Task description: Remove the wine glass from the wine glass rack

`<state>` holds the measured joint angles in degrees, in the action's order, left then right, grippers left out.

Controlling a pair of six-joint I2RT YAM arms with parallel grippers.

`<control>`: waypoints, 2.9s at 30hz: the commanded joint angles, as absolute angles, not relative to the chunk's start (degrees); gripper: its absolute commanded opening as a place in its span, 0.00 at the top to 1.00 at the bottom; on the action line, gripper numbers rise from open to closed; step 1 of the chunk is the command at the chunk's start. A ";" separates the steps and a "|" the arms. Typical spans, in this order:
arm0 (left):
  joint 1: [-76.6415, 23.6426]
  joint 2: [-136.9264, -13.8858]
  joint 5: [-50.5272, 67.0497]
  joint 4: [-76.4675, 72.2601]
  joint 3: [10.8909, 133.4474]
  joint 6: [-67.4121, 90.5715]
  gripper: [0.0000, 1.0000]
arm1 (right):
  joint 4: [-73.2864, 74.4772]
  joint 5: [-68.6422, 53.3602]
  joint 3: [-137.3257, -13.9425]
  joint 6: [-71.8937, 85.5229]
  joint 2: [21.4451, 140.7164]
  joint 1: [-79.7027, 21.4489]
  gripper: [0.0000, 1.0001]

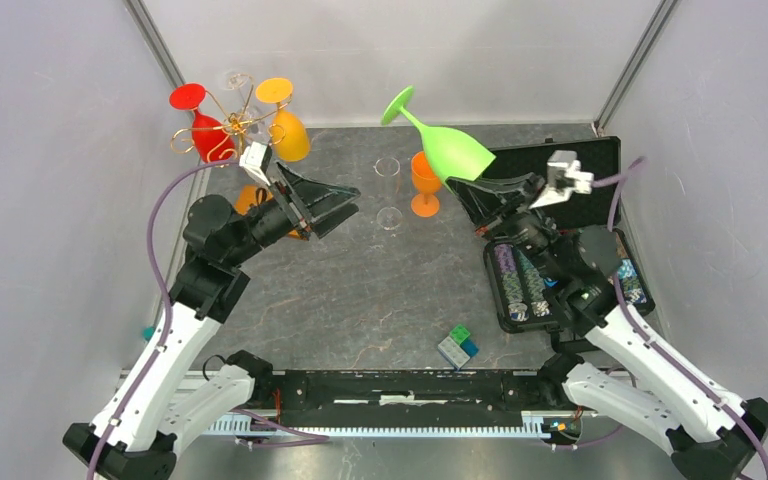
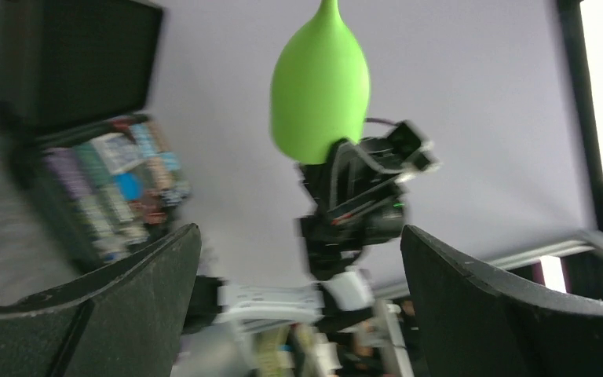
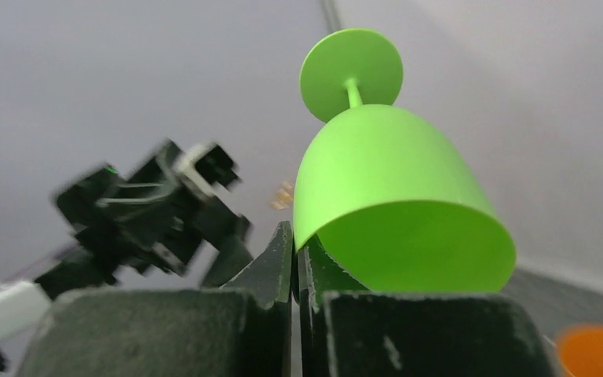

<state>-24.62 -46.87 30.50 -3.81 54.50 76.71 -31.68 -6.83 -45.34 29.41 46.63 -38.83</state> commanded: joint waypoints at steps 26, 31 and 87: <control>-24.79 -49.22 12.66 32.93 64.69 34.61 0.00 | 42.59 4.42 -70.59 -2.85 74.46 -38.50 1.00; -24.79 -49.31 12.57 33.53 64.59 34.11 0.00 | 45.64 2.79 -73.93 -3.69 80.22 -38.41 1.00; -24.28 -59.77 -5.49 37.28 86.57 29.92 0.00 | 26.41 0.31 -73.74 -0.90 70.13 -37.45 0.28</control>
